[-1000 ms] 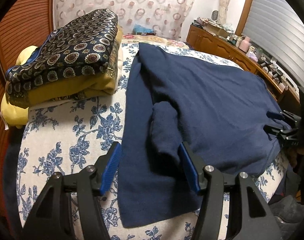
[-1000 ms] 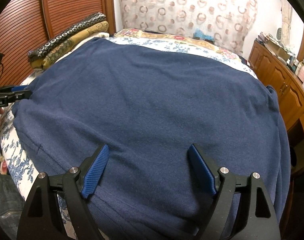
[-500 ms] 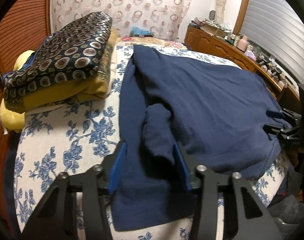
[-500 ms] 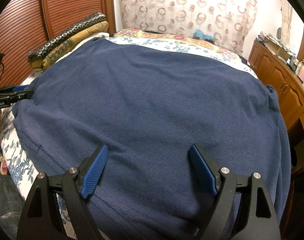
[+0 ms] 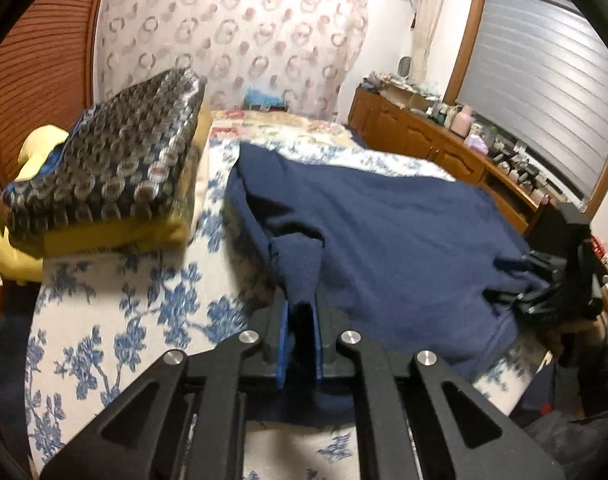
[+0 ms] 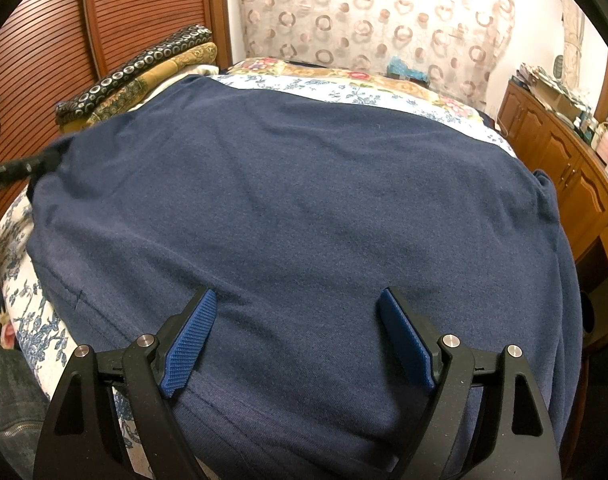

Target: Fold small clothes

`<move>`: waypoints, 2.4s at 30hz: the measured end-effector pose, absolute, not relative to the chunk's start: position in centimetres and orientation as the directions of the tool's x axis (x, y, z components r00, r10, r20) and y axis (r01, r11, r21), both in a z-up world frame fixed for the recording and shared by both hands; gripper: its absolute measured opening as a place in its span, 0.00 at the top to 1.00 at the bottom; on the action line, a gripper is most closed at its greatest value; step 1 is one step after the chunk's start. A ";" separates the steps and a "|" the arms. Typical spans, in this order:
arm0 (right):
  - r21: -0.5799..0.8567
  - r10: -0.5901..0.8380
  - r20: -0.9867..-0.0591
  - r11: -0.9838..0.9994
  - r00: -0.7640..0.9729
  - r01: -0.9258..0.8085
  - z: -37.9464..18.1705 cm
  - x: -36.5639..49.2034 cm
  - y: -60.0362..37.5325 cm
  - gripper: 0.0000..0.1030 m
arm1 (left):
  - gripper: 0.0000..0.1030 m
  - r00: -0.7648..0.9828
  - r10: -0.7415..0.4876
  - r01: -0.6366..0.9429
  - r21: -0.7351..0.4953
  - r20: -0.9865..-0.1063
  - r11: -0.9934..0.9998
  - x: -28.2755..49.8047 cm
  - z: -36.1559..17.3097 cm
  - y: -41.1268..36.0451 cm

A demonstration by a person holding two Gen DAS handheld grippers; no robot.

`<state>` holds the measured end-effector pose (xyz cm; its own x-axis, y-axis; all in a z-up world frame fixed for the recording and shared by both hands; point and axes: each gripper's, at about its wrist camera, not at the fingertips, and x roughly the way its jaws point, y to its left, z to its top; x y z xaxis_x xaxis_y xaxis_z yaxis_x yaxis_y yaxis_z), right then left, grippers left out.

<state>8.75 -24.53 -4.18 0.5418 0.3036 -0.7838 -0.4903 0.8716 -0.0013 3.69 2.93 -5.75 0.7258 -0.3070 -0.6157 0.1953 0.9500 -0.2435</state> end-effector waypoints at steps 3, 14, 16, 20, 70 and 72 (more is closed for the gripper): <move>-0.002 0.303 -0.784 0.871 0.542 -0.491 -4.2 8.7 -24.5 0.16 | 0.94 0.734 -0.317 0.214 -0.238 -0.601 0.947 3.8 -4.8 2.5; 0.023 0.316 -0.756 0.888 0.574 -0.459 -3.0 8.4 -25.9 0.18 | 0.95 0.739 -0.421 0.347 -0.239 -0.526 0.907 6.4 -0.3 -1.9; 0.027 0.321 -0.736 0.894 0.596 -0.448 -2.1 8.1 -26.7 0.19 | 0.95 0.730 -0.449 0.382 -0.236 -0.515 0.893 7.3 0.7 -3.3; 0.047 0.334 -0.693 0.905 0.638 -0.423 0.0 7.2 -28.9 0.19 | 0.95 0.722 -0.476 0.434 -0.207 -0.502 0.877 8.4 2.6 -6.0; 0.053 0.254 -0.692 0.951 0.676 -0.304 0.7 9.8 -34.2 0.19 | 0.45 0.623 -0.458 0.470 -0.165 -0.634 0.867 11.5 -1.6 -9.9; 0.066 0.252 -0.709 0.953 0.659 -0.294 0.0 10.4 -34.5 0.19 | 0.45 0.617 -0.454 0.464 -0.168 -0.642 0.869 11.6 -2.1 -9.9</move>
